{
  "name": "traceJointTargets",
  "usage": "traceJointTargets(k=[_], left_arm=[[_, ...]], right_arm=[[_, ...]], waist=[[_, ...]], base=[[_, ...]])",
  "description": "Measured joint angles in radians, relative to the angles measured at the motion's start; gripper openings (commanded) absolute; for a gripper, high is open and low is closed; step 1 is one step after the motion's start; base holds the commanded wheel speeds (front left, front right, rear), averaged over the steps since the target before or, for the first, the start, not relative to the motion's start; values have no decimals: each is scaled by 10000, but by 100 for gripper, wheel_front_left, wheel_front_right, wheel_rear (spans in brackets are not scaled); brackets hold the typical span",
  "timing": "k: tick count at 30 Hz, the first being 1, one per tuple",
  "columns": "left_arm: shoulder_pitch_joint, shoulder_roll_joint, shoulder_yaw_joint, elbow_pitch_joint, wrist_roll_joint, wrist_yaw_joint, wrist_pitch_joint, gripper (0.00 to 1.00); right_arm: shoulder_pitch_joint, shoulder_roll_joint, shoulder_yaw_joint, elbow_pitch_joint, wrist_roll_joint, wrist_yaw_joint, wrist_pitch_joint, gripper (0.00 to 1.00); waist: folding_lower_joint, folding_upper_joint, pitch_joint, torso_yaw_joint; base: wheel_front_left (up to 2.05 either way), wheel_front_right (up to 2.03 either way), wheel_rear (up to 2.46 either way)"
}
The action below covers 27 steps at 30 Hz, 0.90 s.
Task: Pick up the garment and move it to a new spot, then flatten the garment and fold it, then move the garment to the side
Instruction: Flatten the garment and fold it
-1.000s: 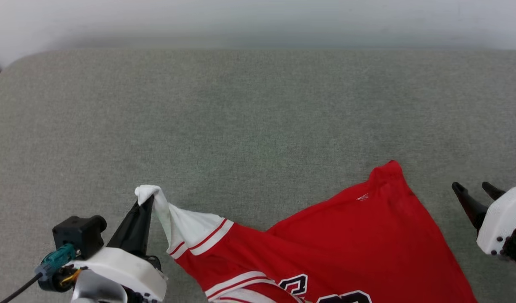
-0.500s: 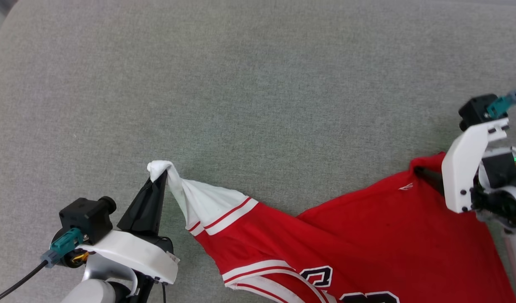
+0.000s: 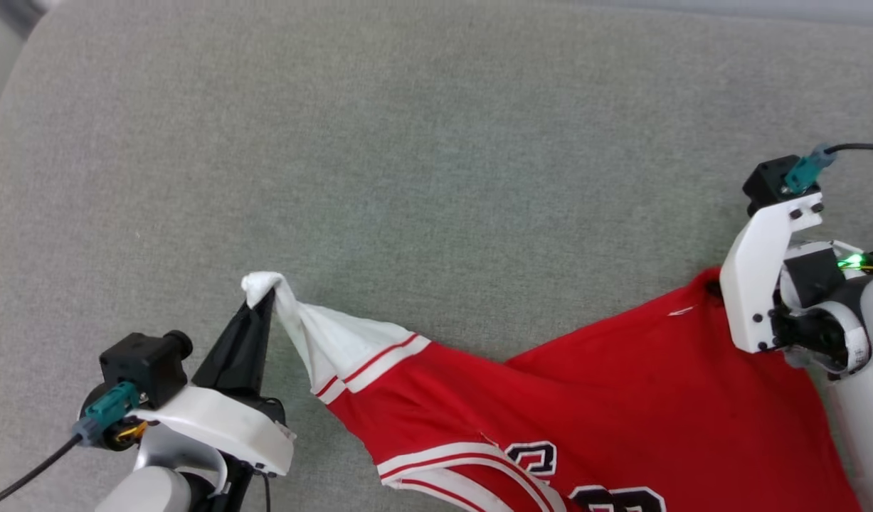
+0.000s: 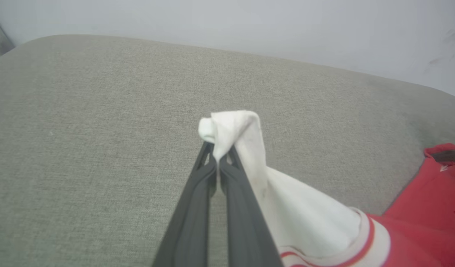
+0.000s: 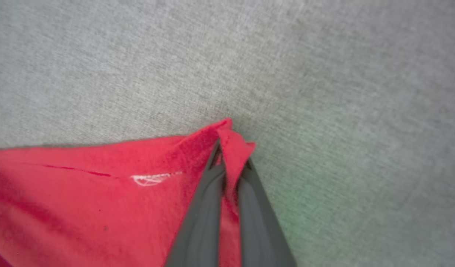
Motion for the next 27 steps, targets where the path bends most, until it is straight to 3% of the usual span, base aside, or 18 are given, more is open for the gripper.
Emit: traceJointTargets(k=[10,20,27], left_arm=[[-802,251,330,1020,-81,-318,52,0],[-3886,-809,635,4257,-738,-1409,-27,0],[-6666,-1252,353,6840,-422,-2190,180,0]], right_arm=[[-34,184,-305,740,-606,2,-2428,0],[-966,355,-445,2247,-974,2,-3887,0],[-2464,487,-700,3124,-1609,4,-5060,0]], waist=[[0,0,-1509,-530],[0,0,-3099,-1166],[-2,0,-3246,-1618]], base=[[0,0,0],[0,0,0],[0,0,0]])
